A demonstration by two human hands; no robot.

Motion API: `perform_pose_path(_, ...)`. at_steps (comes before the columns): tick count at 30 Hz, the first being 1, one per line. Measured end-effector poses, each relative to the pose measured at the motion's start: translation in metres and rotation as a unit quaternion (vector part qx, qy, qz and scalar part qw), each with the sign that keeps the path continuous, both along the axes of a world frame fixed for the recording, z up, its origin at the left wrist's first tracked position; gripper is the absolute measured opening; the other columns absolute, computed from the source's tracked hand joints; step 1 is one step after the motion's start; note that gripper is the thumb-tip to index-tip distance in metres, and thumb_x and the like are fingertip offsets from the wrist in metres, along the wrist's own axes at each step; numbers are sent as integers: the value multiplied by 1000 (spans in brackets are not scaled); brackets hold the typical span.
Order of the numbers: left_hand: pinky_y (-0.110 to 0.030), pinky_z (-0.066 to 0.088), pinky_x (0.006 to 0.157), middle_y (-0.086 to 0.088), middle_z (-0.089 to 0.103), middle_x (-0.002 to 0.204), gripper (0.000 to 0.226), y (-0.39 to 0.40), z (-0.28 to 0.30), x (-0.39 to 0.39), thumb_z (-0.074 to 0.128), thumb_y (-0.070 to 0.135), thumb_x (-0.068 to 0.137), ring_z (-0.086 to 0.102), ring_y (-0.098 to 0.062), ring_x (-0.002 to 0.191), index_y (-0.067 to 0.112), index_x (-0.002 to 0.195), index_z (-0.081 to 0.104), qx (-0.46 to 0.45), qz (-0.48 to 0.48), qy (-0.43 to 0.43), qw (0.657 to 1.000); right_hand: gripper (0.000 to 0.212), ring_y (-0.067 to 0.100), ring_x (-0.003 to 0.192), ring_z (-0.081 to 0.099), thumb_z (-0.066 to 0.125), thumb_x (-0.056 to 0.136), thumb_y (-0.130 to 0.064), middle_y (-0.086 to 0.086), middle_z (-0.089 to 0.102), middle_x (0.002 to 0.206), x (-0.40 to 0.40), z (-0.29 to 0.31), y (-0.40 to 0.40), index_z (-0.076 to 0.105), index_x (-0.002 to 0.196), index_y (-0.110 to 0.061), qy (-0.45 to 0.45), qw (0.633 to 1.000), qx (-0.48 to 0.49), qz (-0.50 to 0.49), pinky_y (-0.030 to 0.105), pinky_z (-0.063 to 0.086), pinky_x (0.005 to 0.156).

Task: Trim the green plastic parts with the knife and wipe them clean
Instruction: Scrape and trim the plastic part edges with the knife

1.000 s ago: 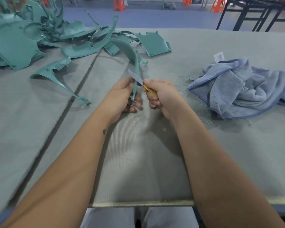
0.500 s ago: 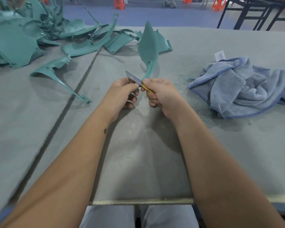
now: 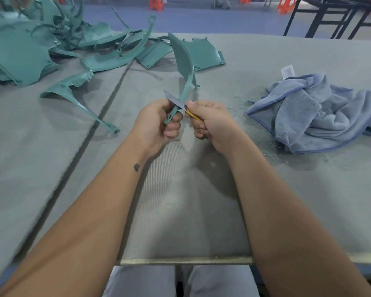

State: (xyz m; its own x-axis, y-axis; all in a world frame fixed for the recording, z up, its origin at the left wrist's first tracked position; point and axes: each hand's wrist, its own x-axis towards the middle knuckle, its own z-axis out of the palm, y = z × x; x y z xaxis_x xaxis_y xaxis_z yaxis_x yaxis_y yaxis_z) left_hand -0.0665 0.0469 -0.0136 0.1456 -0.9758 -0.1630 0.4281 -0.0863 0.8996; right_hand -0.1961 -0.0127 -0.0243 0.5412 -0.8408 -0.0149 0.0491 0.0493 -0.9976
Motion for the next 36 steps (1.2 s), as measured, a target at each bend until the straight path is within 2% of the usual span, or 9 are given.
perform_pose_path(5,-16,19,37,4,32,57,27,0,-3,0,32,33,98,24,-7,46,16,79,42,-9,-20,-59,998,35,9,37,24,47,101,-22,-5,33,41,1,-1,0,53,69,-10,15,1000,-9,3,25,22,45)
perform_pose_path(10,-17,24,38,10,36,55,13,0,-10,-5,57,11,95,28,-4,43,18,87,49,-45,-4,-227,973,42,7,34,23,47,101,-19,-7,33,40,3,-3,-2,54,60,-17,-10,1000,-1,7,20,22,39)
perform_pose_path(14,-16,24,38,8,34,58,7,2,-8,-3,57,16,97,27,-4,44,16,93,52,-67,-23,-211,975,53,6,35,25,48,101,-17,-7,34,40,5,-7,-4,57,49,-22,-26,1000,-9,-2,20,24,37)
perform_pose_path(18,-17,23,38,5,31,60,25,3,-9,-2,58,9,96,25,-6,45,19,80,41,-64,-31,-232,970,34,5,36,28,48,101,-17,-9,35,40,7,-9,-5,59,68,-13,-31,998,-25,-41,20,26,39)
perform_pose_path(23,-18,21,38,7,29,53,38,7,-9,-3,57,5,95,23,-7,43,20,71,31,-65,-56,-220,972,31,6,33,23,44,103,-21,-7,30,41,-1,-3,-11,49,75,-11,-152,972,99,-151,21,27,43)
perform_pose_path(27,-17,20,39,3,33,57,17,8,-6,-5,46,2,71,28,-7,44,14,80,39,-50,-46,-70,995,29,10,36,23,49,101,-22,-2,32,44,-2,-1,-8,51,74,-12,-168,975,104,-104,24,24,46)
perform_pose_path(29,-19,24,43,0,36,61,21,8,-6,-5,38,1,66,32,-10,46,11,85,42,-61,-40,-17,997,29,12,40,24,55,97,-24,0,35,48,-3,-2,-6,53,69,-15,-143,986,73,-54,27,20,48)
perform_pose_path(33,-23,41,56,-3,48,75,30,7,-6,-1,34,-11,80,46,-13,59,10,96,49,-90,-32,-94,991,30,12,37,29,57,94,-27,-1,41,45,-2,-3,-2,56,67,-15,-71,997,10,25,35,13,52)
perform_pose_path(36,-25,43,52,0,58,76,28,7,-4,3,44,2,91,52,-14,58,19,110,56,-72,-40,-160,984,34,10,33,25,56,96,-26,-3,37,40,-2,-3,-2,58,65,-14,-62,998,0,22,29,18,47)
